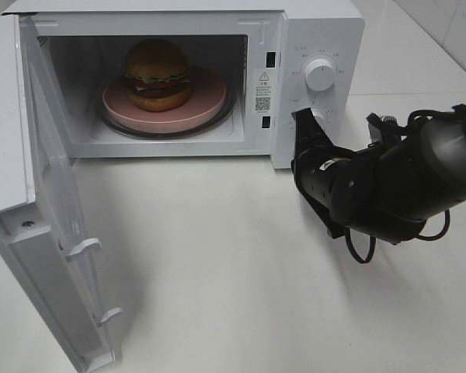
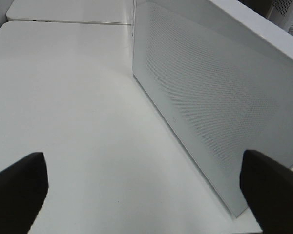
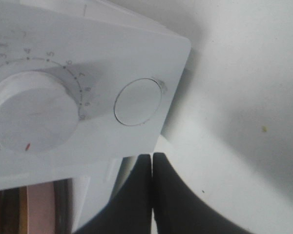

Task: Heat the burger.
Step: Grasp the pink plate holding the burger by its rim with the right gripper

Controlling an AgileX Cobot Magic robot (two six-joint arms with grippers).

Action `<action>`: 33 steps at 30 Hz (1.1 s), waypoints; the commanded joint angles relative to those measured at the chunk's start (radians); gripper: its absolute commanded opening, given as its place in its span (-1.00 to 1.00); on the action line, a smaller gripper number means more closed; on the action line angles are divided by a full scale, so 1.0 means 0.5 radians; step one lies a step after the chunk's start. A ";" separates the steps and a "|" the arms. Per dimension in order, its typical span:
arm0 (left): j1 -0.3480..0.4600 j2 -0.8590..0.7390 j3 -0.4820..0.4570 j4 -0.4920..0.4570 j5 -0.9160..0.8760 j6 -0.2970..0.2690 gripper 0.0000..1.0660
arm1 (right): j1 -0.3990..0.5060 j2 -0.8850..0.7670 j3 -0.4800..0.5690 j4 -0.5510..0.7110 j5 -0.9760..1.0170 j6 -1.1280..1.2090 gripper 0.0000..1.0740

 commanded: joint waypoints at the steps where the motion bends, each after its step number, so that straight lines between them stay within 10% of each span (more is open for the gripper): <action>1: 0.004 -0.034 -0.002 -0.004 0.006 0.000 0.87 | 0.004 -0.120 0.028 -0.028 0.160 -0.310 -1.00; 19: 0.004 -0.034 -0.002 -0.004 0.006 0.000 0.87 | -0.100 -0.560 -0.006 -0.072 1.354 -1.856 -0.91; 33: 0.004 -0.034 -0.002 -0.004 0.006 0.000 0.87 | -0.164 -0.600 -0.534 -1.134 2.808 -1.978 -0.86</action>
